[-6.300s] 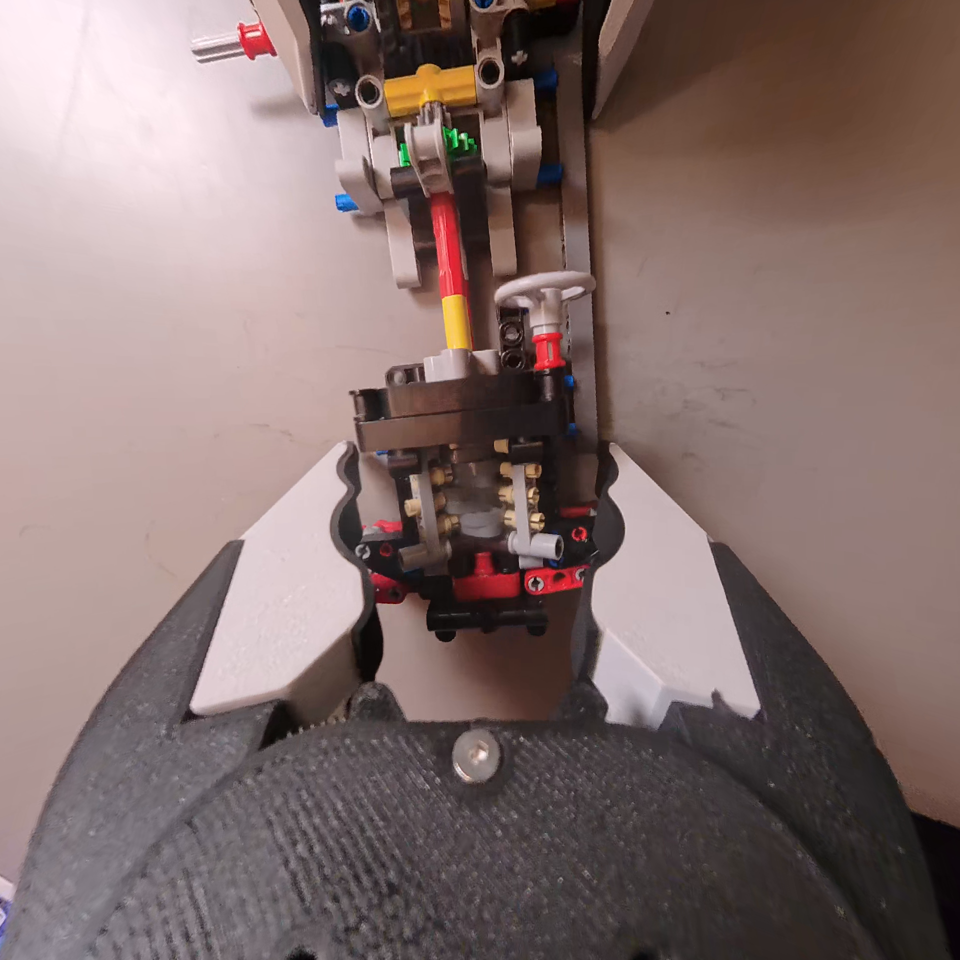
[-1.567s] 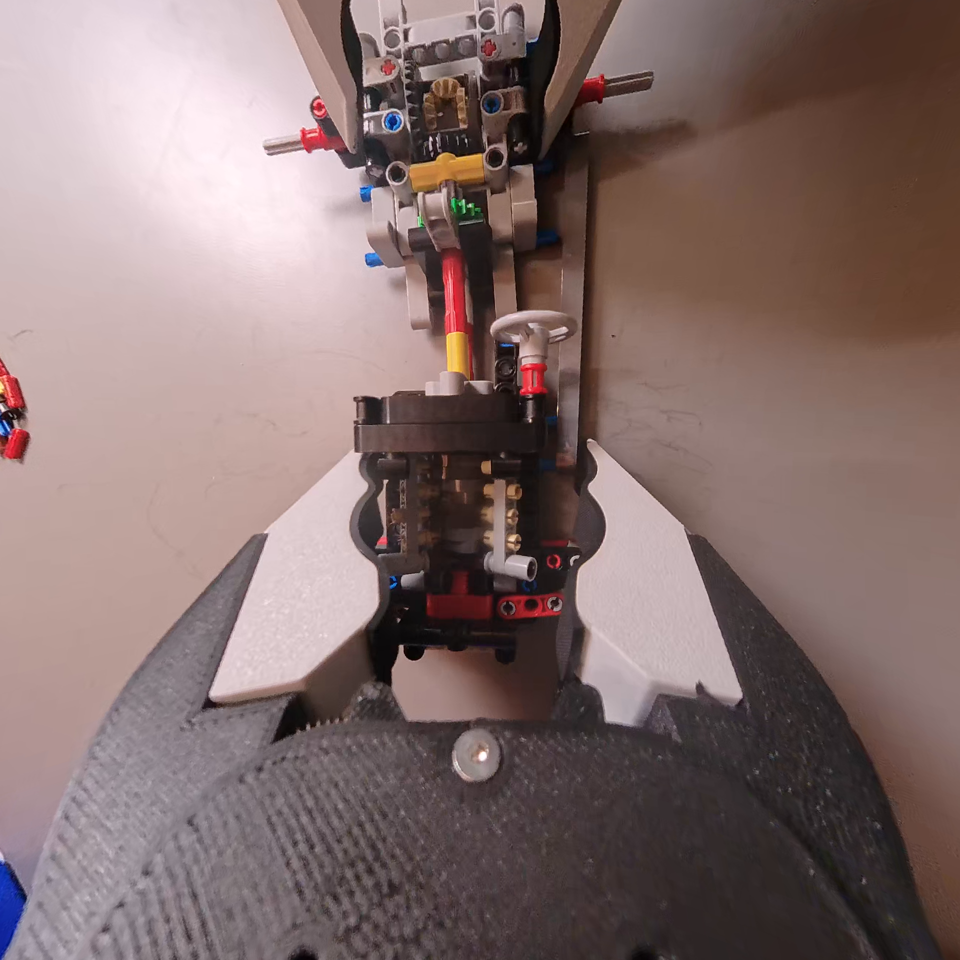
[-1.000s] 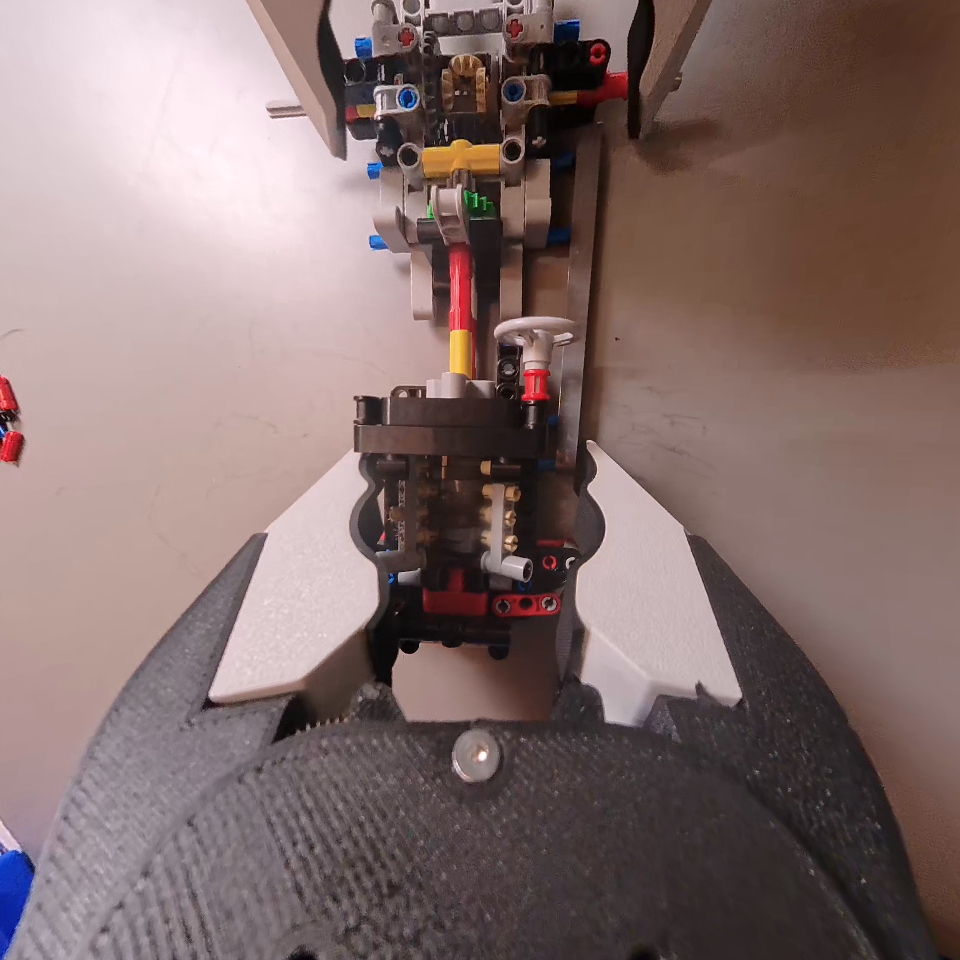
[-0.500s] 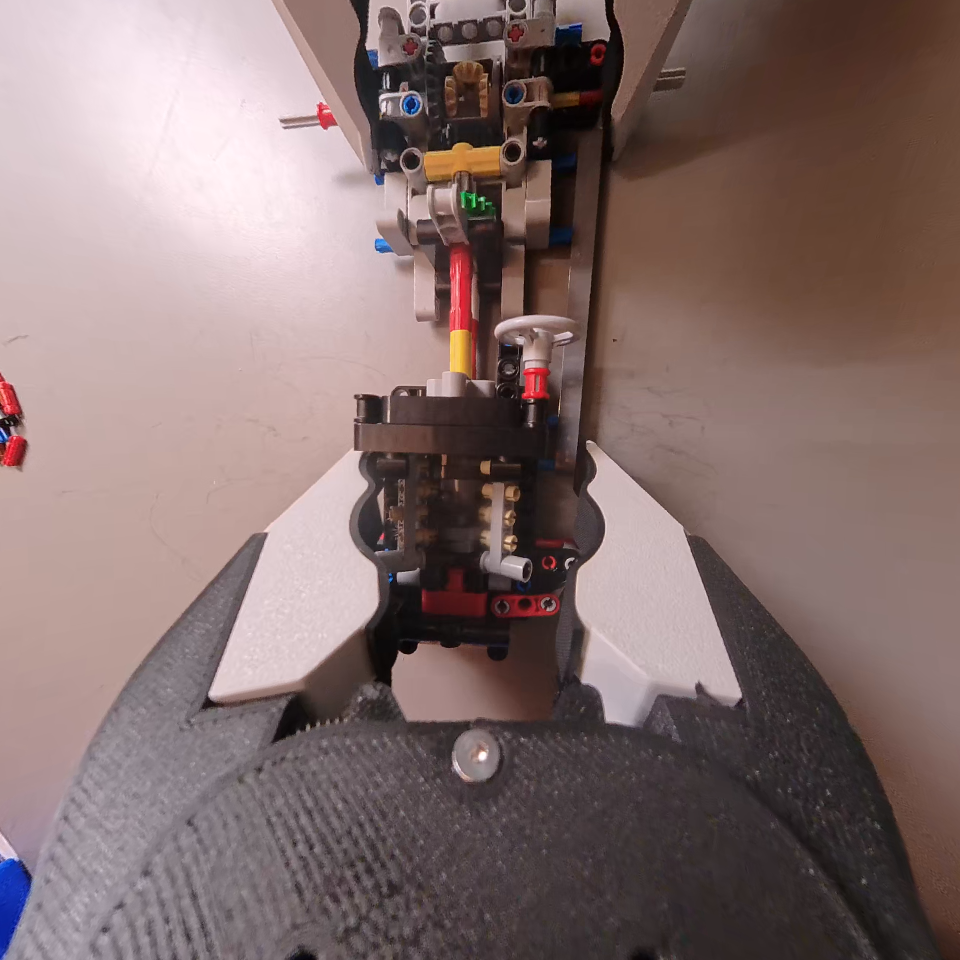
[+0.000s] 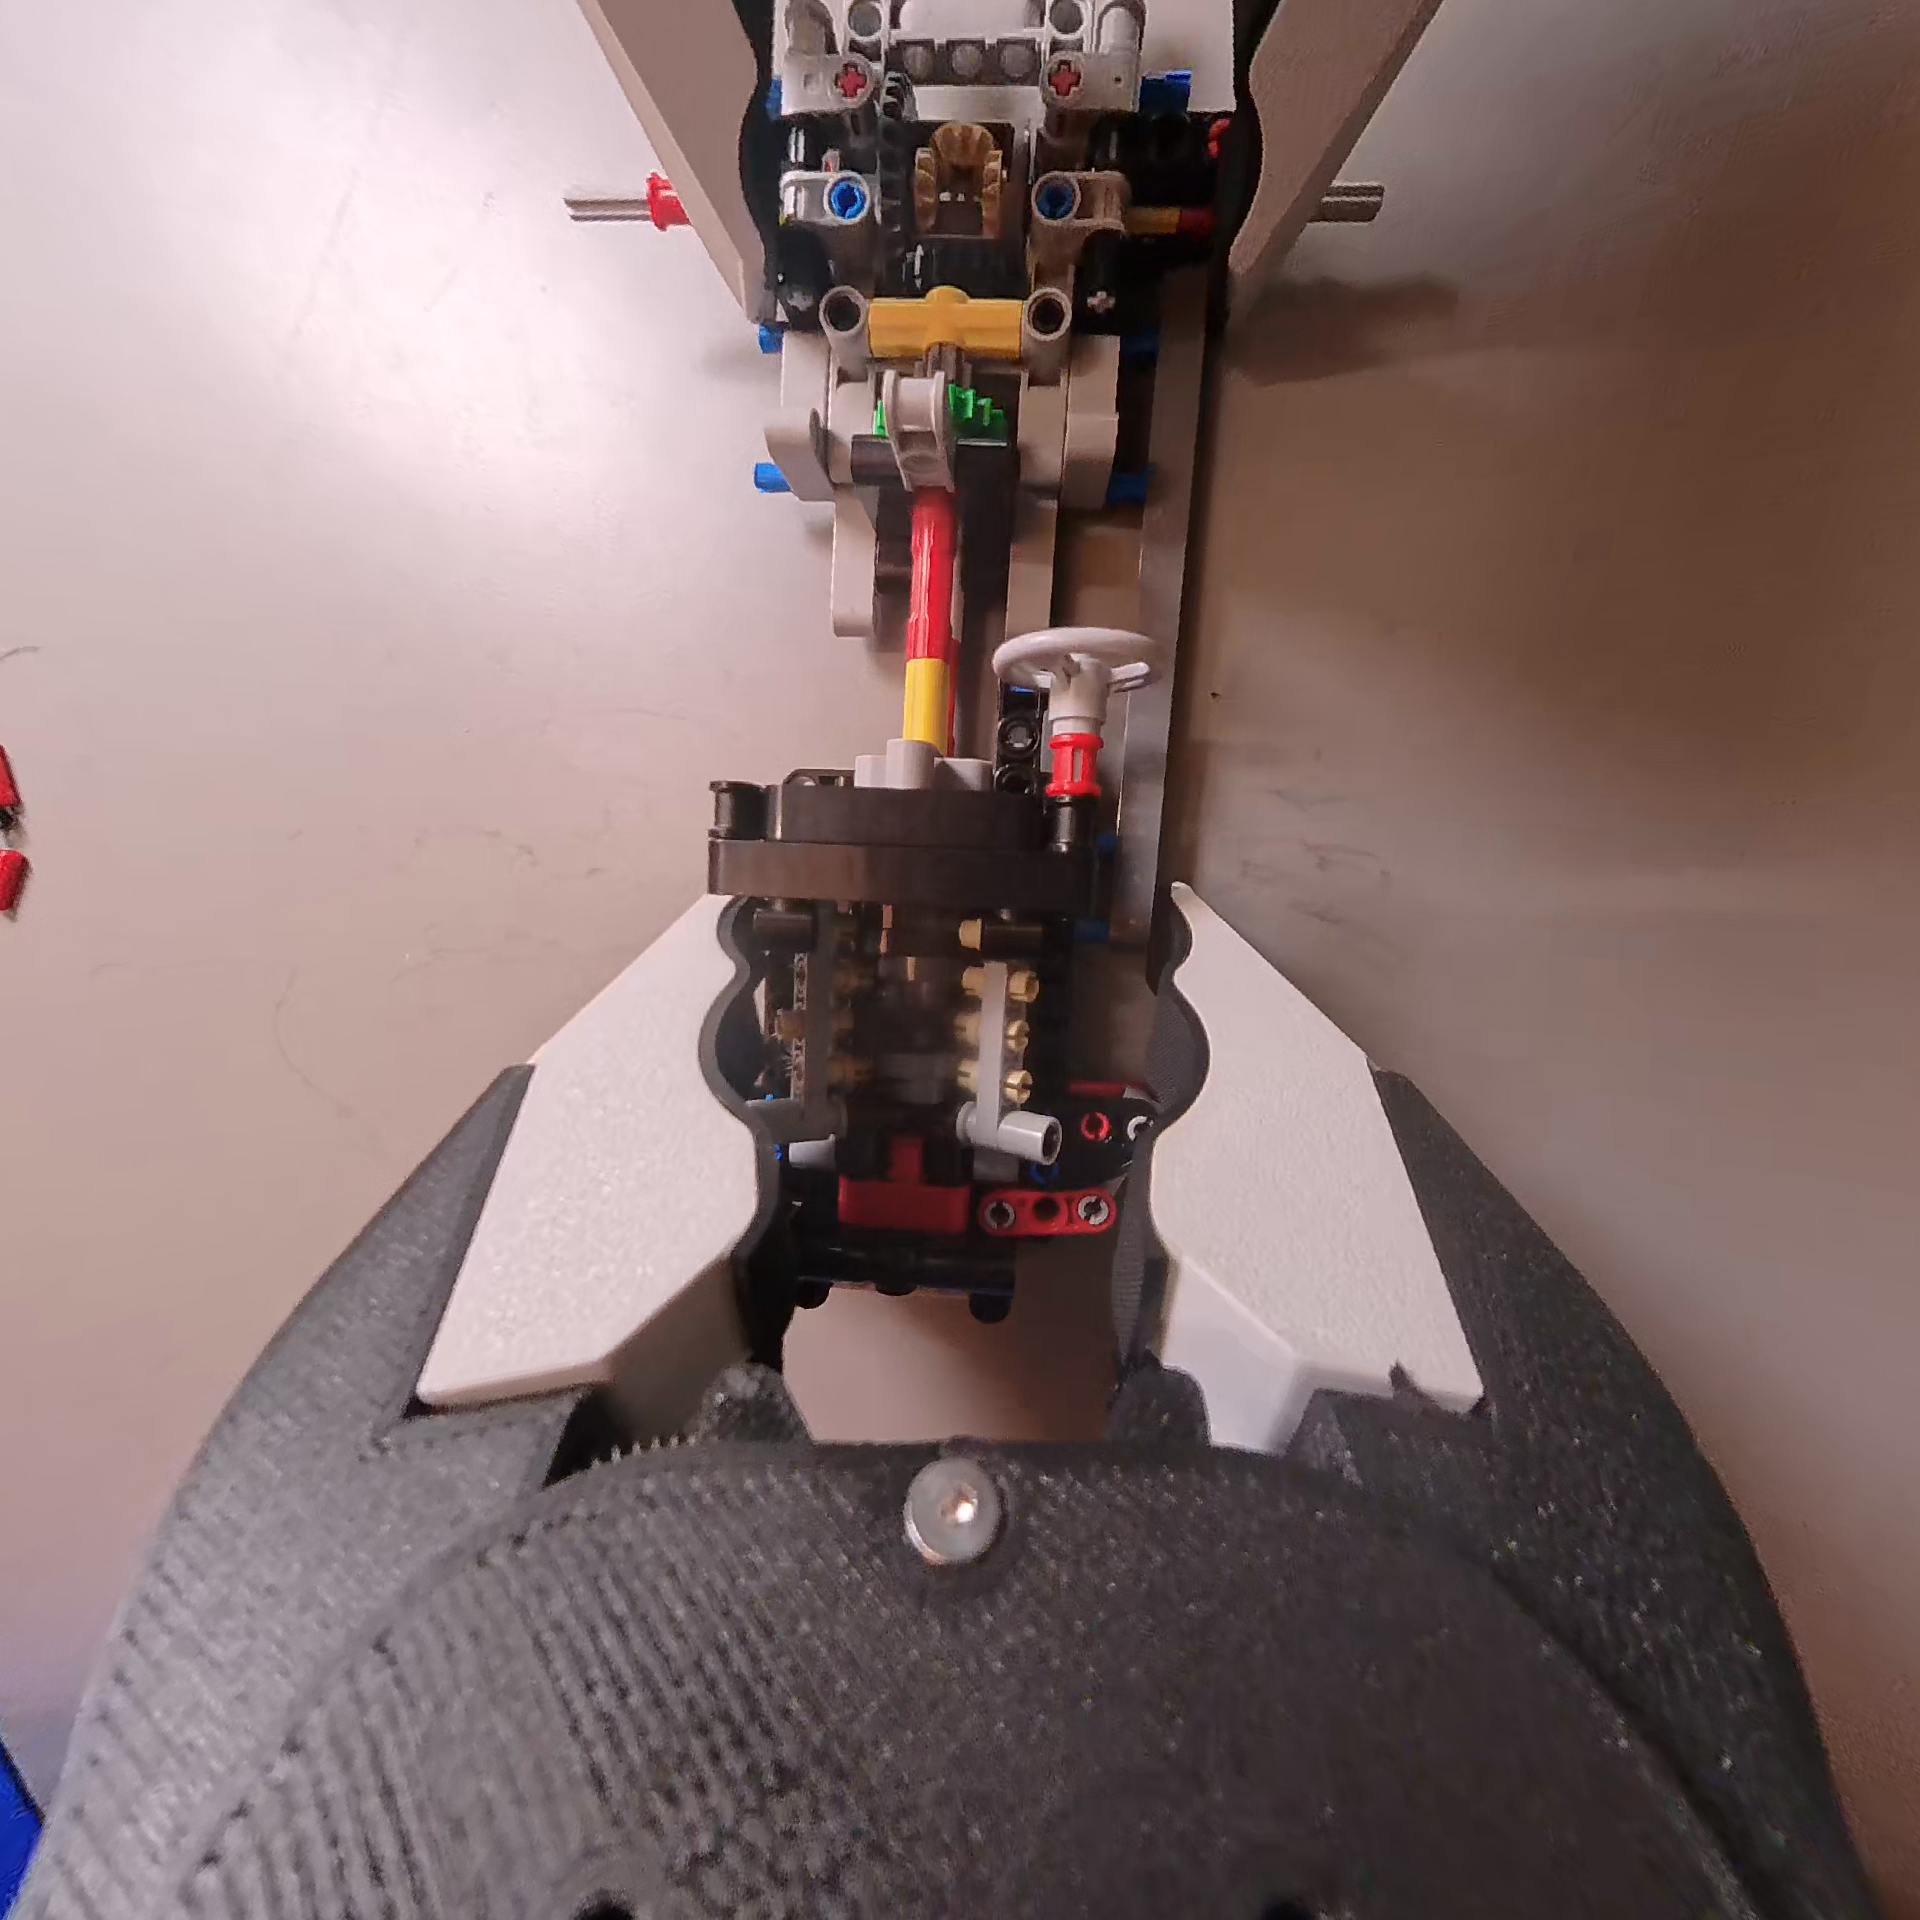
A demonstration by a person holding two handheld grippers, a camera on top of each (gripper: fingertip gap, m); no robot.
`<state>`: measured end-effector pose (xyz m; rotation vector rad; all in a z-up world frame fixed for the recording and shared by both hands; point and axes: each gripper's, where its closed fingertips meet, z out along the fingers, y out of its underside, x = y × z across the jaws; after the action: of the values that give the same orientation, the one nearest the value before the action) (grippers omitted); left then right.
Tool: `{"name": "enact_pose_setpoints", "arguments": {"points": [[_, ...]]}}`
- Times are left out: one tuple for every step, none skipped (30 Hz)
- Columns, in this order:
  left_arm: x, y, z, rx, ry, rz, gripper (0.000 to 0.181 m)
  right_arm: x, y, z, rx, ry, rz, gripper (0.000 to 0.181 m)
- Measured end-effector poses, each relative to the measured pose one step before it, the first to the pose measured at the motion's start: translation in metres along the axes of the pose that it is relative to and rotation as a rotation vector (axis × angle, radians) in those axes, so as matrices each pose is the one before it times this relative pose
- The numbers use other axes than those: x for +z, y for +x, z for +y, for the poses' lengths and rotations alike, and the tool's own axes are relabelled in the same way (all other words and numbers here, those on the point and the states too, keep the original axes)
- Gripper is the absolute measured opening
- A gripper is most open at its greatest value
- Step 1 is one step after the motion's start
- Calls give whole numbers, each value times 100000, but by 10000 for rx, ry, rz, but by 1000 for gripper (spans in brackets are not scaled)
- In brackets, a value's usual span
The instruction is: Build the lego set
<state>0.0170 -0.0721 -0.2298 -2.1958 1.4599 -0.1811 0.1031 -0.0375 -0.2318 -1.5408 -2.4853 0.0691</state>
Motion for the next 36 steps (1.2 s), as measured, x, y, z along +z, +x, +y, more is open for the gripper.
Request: {"name": "enact_pose_setpoints", "arguments": {"points": [[11,1,4,-20,4,-1,74,3,3,11,8,19,-21,73],[-3,-8,8,-15,6,-8,74,4,9,-1,12,19,-11,73],[-6,-4,7,-8,5,-17,74,0,-1,-3,-17,8,10,73],[-4,-4,2,-7,3,-19,74,0,-4,-2,0,4,6,73],[4,6,5,-10,-2,-17,74,2,2,1,0,3,-5,73],[-4,-11,8,-10,-6,-13,74,10,4,-4,0,16,-7,73],[-2,2,3,-12,-8,-8,74,1,12,17,25,13,-16,73],[-2,-7,4,-7,-9,-11,74,13,6,-3,12,15,-15,73],[-6,4,3,-1,-10,-17,73,8,6,1,11,9,-9,73],[-5,-13,5,-1,-13,-22,73,1,8,-2,-3,-2,-6,73],[-6,7,-3,-1,-15,-27,73,7,-1,3,-6,-7,-5,72],[-4,-11,-2,1,-12,-30,73,4,6,-7,-18,2,-14,72],[-6,-8,-2,4,-4,-29,73,-1,13,-4,21,17,-30,72],[-7,6,-3,-1,5,-24,73,-23,61,-10,18,30,-10,71],[0,-6,-16,12,20,-23,73,17,-2,-2,-1,9,-13,71],[-8,0,-8,34,33,-21,73,-2,-4,5,-6,-3,-6,71],[1,-5,-17,28,27,-12,73,2,3,-4,-27,-12,6,71],[-4,0,-6,26,19,-10,73,11,-4,-4,17,-9,-15,71],[-1,5,-15,29,19,-7,73,4,6,10,19,-7,-34,71],[1,1,-18,34,28,-5,73,8,0,1,-10,3,-43,71],[-2,-3,-20,49,39,-9,73,17,-1,0,9,10,-63,71],[-5,-8,-22,63,50,-16,73,22,8,0,-13,8,-44,71],[-6,-11,-14,54,60,-8,73,7,-1,-8,-42,-6,-11,71],[2,-4,-19,36,77,9,73,16,6,-10,-37,-7,3,71],[11,-5,-1,-1,91,22,73,28,35,-26,-42,35,21,72],[4,-7,0,-7,93,5,73,12,24,-14,-11,61,-3,72],[-15,-9,-27,33,88,-43,73,19,22,-12,-7,73,-12,72],[-32,-3,-10,36,64,-65,73,18,48,-45,-12,88,16,72],[-22,8,5,25,45,-48,73,8,39,-59,-41,93,17,72],[-21,-11,-11,52,48,-34,74,1,14,-35,-30,94,14,72],[-9,-30,-10,45,27,-25,74,-4,6,-18,1,87,11,72],[1,-25,-1,26,-11,-11,74,-15,-3,-16,-33,81,25,72],[-2,-26,-12,42,-43,-12,75,-22,5,-10,-45,73,32,72],[-1,-14,10,36,-93,-19,75,-7,0,-27,-37,74,27,72],[-6,-11,26,21,-120,-17,75,-14,-15,-11,-19,57,6,72],[-15,-17,24,28,-125,-9,75,6,5,-11,-9,35,-11,72]]}}
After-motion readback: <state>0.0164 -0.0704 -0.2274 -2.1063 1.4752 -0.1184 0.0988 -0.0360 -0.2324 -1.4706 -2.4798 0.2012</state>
